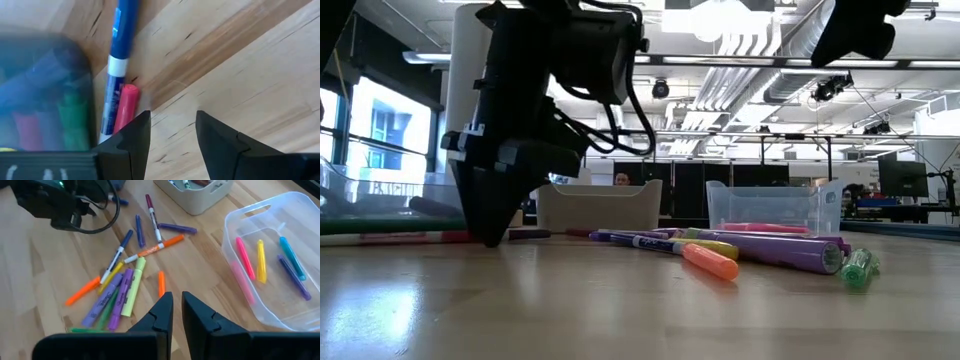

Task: Pick & Place Markers
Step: Put the pink marker pen into the white bin

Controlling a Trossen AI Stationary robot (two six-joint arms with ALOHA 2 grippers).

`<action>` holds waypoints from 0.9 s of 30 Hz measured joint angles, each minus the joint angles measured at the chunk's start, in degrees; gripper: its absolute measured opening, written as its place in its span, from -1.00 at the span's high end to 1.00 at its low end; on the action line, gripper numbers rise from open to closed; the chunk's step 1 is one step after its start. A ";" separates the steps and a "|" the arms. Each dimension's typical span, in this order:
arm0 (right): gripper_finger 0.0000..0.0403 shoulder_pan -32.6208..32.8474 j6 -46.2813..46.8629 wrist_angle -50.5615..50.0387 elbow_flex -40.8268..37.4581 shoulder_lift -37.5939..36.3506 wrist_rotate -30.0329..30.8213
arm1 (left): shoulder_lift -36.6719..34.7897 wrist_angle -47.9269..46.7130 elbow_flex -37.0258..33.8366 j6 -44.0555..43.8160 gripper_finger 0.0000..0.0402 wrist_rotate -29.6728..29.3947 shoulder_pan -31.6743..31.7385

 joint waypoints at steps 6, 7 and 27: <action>0.86 -0.01 0.09 0.68 0.00 0.00 1.64 | -0.12 0.72 0.03 0.27 0.25 1.15 0.03; 0.86 -0.01 0.13 0.73 0.00 0.00 2.05 | -0.36 0.76 -0.01 0.27 0.25 1.11 0.02; 0.86 -0.06 0.99 2.82 0.00 0.00 6.79 | -3.61 -1.20 -0.23 3.93 0.25 -4.54 -1.13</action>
